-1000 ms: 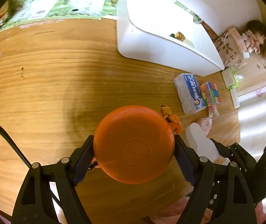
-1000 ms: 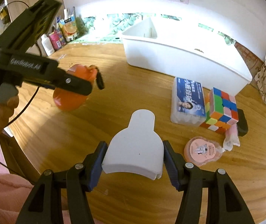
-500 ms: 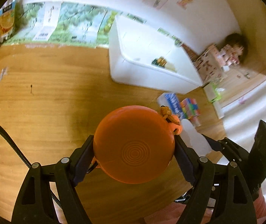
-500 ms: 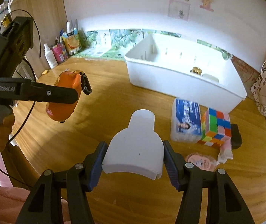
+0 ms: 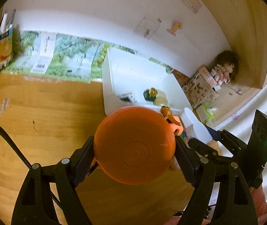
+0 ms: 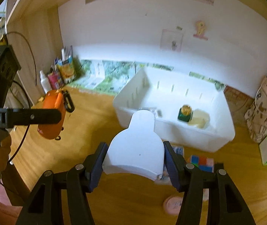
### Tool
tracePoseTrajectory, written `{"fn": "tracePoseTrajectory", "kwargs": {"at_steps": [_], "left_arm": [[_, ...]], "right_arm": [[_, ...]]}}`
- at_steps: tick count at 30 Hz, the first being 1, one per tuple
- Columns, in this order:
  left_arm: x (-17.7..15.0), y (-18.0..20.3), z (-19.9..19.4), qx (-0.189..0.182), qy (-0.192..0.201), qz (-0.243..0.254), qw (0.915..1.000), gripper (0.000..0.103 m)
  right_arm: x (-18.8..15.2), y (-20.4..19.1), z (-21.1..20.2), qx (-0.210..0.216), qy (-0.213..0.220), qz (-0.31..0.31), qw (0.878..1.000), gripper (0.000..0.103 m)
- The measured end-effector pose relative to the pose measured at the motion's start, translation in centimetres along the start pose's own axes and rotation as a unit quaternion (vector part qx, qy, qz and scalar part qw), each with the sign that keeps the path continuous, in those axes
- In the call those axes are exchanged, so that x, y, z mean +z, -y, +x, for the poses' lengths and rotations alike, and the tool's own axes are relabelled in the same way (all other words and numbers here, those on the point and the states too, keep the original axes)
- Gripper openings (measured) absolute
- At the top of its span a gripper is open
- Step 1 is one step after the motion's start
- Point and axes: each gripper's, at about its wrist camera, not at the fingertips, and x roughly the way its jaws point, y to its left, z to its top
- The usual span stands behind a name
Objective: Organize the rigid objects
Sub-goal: 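Carry the orange case and white piece over the bin and open both grippers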
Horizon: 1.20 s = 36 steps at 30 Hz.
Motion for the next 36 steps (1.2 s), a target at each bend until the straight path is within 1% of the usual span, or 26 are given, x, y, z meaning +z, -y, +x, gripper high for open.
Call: {"fn": "tracePoseTrajectory", "kwargs": {"at_steps": [6,9,20,28,34,36], "left_arm": [[2.2,1.2,0.5,-0.006,0.018,0.003,0.9998,0.083],[3.3,2.0,1.2,-0.002,0.02,0.003,0.9998,0.083],[6.1,4.6,4.0,-0.01,0.03,-0.01,0.9995,0.083],[7.7,5.6,6.6,0.0,0.035,-0.028,0.999,0.083],[8.9,6.1,8.7,0.016,0.037,-0.038,0.9985,0.083],[9.2,6.3,9.4,0.024,0.036,-0.04,0.9983,0.083]], "right_arm": [[2.1,2.5,0.5,-0.003,0.021,0.006,1.0,0.059],[2.9,3.8,0.9,-0.003,0.028,0.01,1.0,0.059],[6.1,9.3,2.8,0.004,0.044,0.036,0.998,0.059],[6.9,12.7,5.2,0.011,0.037,0.038,0.999,0.06],[6.8,14.5,7.0,0.025,0.027,0.042,0.998,0.057],[6.7,14.9,7.5,0.03,0.03,0.042,0.998,0.057]]}}
